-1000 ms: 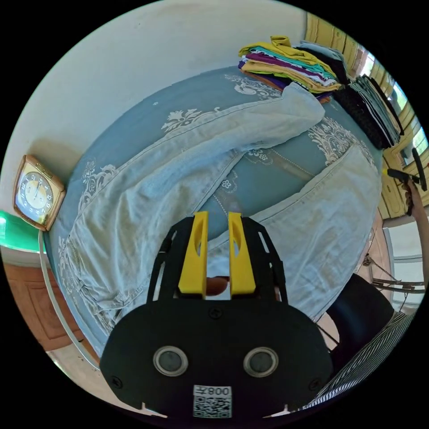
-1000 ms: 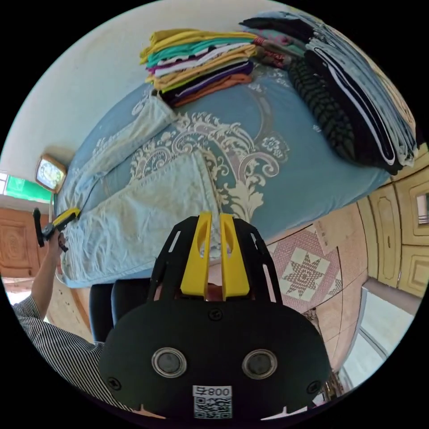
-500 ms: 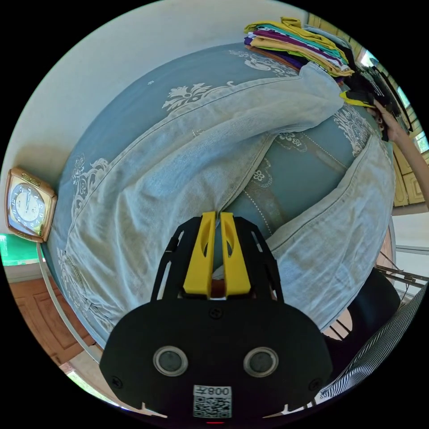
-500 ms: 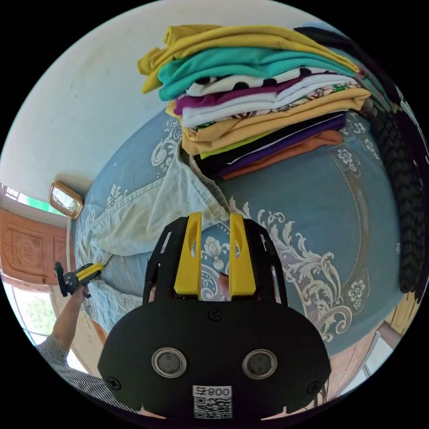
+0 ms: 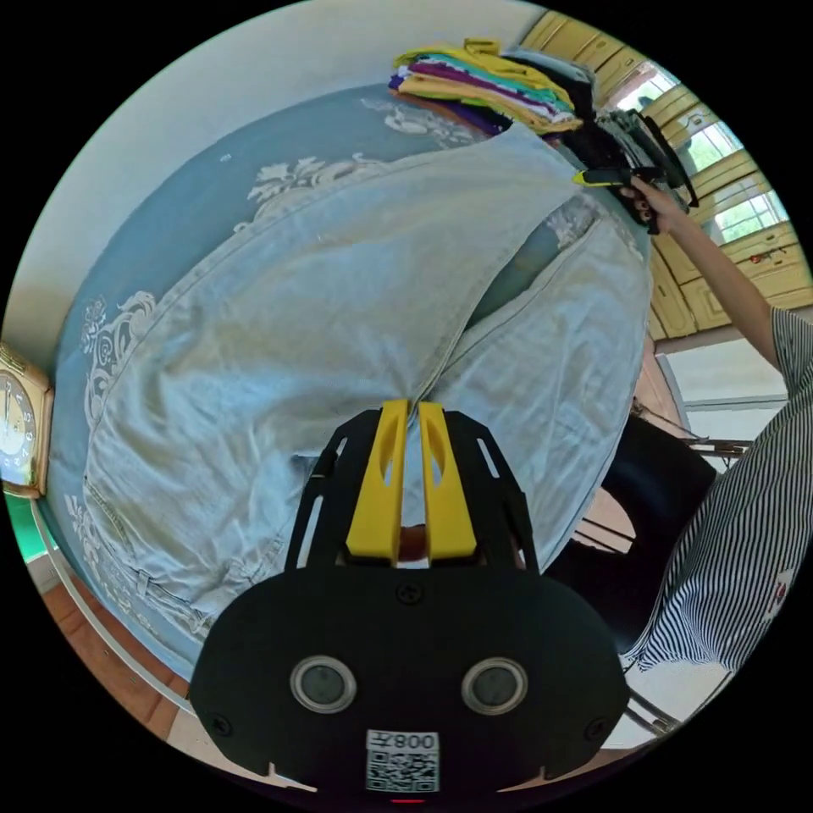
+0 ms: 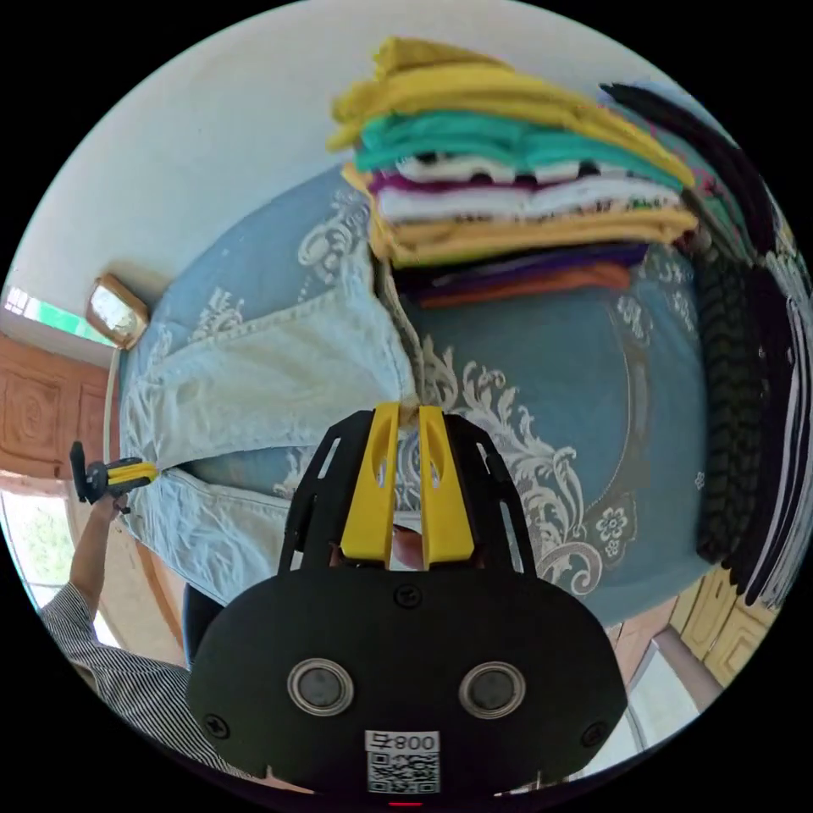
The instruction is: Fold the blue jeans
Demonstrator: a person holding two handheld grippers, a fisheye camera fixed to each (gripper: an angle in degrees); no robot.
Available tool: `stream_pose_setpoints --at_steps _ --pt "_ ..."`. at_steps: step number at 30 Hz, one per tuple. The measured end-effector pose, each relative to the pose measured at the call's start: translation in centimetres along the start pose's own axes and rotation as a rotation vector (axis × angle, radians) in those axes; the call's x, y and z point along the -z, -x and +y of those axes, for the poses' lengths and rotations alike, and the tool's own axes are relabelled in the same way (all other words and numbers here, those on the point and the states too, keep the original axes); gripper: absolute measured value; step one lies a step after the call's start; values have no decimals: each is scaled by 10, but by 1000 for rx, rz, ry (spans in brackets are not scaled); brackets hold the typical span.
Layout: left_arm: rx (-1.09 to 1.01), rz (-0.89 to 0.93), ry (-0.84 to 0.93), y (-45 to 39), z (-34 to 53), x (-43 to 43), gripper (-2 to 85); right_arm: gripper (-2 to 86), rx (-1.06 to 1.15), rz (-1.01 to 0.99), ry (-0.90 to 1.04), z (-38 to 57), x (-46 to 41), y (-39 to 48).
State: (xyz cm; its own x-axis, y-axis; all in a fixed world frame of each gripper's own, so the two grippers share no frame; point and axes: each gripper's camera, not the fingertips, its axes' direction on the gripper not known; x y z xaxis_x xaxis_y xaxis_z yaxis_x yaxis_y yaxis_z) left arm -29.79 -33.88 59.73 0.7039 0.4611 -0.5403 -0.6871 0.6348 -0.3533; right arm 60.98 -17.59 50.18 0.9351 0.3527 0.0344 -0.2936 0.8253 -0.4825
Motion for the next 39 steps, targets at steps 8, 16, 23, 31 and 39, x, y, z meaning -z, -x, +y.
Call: stream_pose_setpoints --at_steps 8,16,23,31,39 --pt "98 65 -290 48 18 59 60 65 1 82 -280 -7 40 70" --pt "293 1 -248 148 -17 37 96 92 511 239 -144 -96 -24 248" --pt "293 -149 -113 190 -62 4 88 91 734 457 63 -155 -100 334" --pt "315 -161 -249 199 -29 25 23 15 780 470 45 -171 -104 394" --pt "432 -134 -300 227 1 27 19 20 695 456 76 -218 -118 447"
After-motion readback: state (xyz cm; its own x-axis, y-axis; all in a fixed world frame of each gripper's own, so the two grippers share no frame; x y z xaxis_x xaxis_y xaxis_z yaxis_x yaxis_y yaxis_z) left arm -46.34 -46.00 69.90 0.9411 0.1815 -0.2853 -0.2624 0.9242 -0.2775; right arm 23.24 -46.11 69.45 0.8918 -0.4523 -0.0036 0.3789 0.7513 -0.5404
